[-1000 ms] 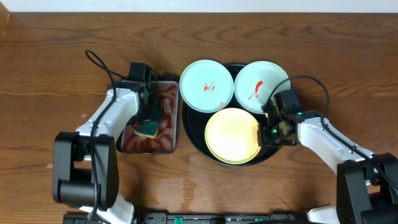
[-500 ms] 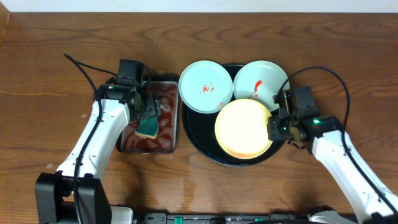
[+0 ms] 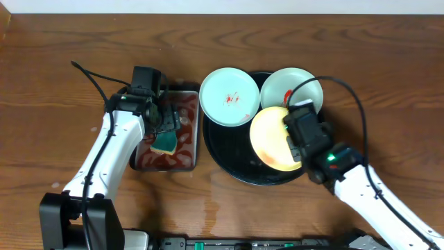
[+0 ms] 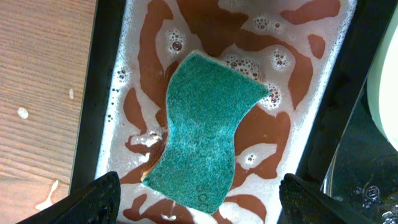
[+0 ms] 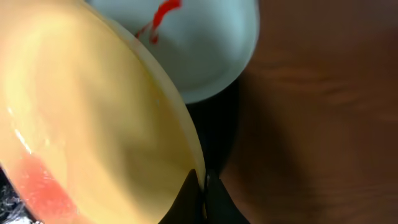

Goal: Clean dirty plates on tray and stack at the side
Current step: 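Lift the yellow plate and carry it right onto the table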

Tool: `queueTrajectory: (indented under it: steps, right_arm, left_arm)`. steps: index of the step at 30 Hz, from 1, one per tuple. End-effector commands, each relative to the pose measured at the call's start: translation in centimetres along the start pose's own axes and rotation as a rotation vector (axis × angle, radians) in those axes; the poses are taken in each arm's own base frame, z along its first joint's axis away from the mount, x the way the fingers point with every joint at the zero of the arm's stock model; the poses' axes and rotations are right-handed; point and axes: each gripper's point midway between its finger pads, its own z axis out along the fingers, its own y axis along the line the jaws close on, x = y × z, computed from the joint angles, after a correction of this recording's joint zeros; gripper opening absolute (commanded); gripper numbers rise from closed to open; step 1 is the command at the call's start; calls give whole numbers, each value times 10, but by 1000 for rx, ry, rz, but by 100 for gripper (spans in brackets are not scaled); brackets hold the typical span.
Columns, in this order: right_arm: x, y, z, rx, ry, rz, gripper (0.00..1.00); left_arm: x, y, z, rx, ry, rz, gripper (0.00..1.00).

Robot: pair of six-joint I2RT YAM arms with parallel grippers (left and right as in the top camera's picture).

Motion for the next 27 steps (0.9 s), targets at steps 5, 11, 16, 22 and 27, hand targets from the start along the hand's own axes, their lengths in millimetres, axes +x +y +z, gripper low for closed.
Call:
queueTrajectory:
  steps: [5, 11, 16, 22, 27]
  right_arm:
    - [-38, -33, -43, 374, -194, -114, 1]
    - [-52, -30, -60, 451, -265, -174, 1]
    - [-53, -31, -61, 456, -270, -172, 1]
    - [-55, -34, -63, 474, -277, -162, 1]
    - [-58, -37, -65, 498, -289, -159, 1]
  left_arm:
    - [3, 2, 1, -5, 12, -16, 82]
    - [3, 2, 1, -5, 12, -16, 82]
    - [3, 2, 1, -5, 12, -16, 82]
    - [3, 2, 1, -5, 12, -16, 82]
    - [3, 2, 1, -5, 12, -16, 82]
